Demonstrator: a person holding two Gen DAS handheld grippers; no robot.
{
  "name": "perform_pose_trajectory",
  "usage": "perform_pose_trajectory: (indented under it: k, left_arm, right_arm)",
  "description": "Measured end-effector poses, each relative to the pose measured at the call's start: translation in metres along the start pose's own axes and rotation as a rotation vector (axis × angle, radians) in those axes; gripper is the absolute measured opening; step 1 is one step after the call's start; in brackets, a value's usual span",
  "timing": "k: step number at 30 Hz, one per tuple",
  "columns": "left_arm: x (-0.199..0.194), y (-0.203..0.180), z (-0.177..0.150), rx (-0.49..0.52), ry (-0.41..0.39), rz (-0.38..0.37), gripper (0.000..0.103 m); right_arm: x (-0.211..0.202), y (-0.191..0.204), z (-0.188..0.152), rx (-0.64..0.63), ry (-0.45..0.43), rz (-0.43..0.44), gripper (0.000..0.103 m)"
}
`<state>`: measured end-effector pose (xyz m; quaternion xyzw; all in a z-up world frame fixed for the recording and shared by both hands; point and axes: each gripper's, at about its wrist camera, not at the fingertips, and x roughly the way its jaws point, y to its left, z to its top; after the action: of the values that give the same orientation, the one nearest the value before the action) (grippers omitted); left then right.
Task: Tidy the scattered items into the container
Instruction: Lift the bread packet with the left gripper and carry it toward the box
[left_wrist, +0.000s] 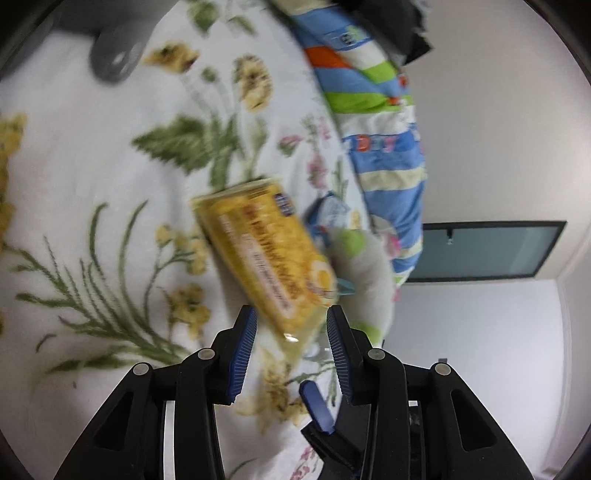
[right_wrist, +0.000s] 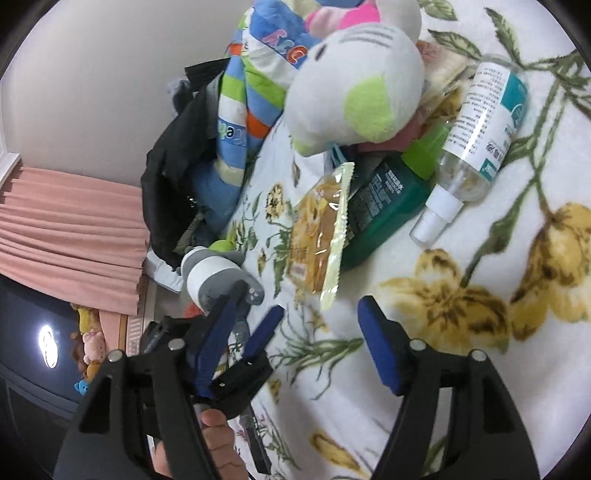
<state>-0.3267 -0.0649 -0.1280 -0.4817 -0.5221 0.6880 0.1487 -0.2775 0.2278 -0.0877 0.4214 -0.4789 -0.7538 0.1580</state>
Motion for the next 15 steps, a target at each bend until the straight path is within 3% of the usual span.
perform_pose_trajectory:
  k: [8,15]
  left_arm:
    - [0.029,0.026,0.011,-0.067,0.008,-0.041,0.039]
    - [0.041,0.041,0.025,-0.139,-0.031,-0.118,0.039]
  right_arm:
    - [0.043,-0.018,0.012,0.022,0.036,0.014,0.07]
    - [0.069,-0.03,0.018,0.077,0.014,0.064,0.032]
